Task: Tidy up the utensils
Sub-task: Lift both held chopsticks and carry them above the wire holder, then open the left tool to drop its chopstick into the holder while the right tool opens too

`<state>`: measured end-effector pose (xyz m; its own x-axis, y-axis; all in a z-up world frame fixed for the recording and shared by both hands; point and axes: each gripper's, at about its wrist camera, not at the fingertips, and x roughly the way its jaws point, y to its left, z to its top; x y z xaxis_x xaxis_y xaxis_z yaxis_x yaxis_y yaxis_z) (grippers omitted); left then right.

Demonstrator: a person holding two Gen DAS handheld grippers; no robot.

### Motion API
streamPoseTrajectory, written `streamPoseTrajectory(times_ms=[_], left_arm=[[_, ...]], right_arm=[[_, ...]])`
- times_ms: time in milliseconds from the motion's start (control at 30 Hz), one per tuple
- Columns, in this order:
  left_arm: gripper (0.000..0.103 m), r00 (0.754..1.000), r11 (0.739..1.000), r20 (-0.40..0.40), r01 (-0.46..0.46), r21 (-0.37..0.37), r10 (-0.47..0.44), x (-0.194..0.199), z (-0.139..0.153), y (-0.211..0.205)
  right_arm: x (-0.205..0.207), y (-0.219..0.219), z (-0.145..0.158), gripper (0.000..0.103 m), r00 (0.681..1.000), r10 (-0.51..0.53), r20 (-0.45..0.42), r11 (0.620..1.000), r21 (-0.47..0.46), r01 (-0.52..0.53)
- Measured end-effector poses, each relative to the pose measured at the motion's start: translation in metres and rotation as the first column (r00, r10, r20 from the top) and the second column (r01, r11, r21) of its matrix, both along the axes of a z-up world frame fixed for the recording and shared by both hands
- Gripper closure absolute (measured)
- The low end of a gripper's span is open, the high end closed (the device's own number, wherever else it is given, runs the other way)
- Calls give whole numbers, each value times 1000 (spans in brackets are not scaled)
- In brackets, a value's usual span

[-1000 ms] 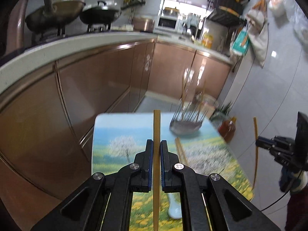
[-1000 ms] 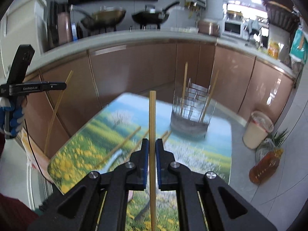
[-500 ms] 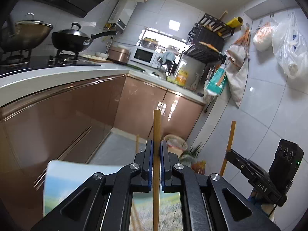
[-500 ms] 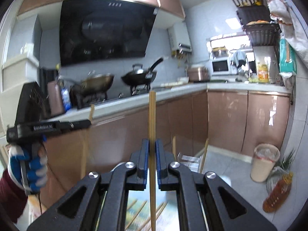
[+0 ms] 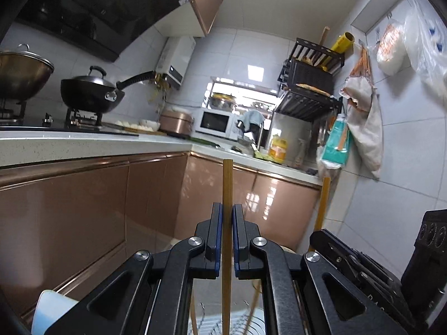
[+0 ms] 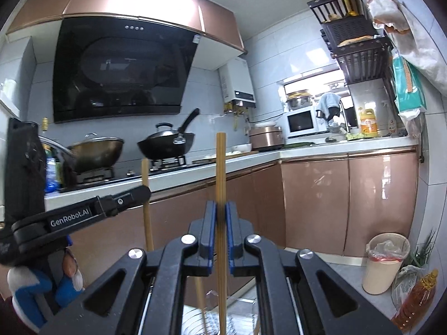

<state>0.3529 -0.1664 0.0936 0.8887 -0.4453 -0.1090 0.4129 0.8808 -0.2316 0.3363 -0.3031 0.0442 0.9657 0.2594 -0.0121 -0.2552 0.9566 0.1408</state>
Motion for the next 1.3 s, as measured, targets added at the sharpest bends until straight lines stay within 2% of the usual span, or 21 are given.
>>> streamPoseTrajectory(times_ms=[167, 367, 600, 967, 1067, 1200, 1300], left_arm=[[97, 998, 998, -10, -64, 24, 64, 23, -43, -12], [97, 992, 990, -25, -122, 68, 123, 34, -76, -20], [96, 989, 983, -7, -148, 105, 150, 32, -90, -24], [96, 985, 976, -43, -159, 146, 167, 27, -101, -22], [88, 986, 975, -45, -153, 158, 162, 21, -97, -22], [76, 985, 976, -50, -154, 155, 163, 10, -88, -14], [69, 985, 975, -50, -158, 157, 168, -2, -80, -8]], right_arm=[[21, 3, -38, 97, 999, -41, -11, 999, -10, 40], [36, 3, -76, 97, 995, -83, -62, 996, -26, 82], [38, 5, -97, 96, 989, -95, -110, 995, -47, 90], [27, 5, -112, 95, 982, -106, -157, 993, -70, 96], [21, 3, -110, 95, 980, -107, -168, 993, -64, 98], [10, -1, -103, 78, 978, -117, -173, 992, -56, 109], [-3, -2, -95, 73, 976, -127, -176, 991, -52, 120]])
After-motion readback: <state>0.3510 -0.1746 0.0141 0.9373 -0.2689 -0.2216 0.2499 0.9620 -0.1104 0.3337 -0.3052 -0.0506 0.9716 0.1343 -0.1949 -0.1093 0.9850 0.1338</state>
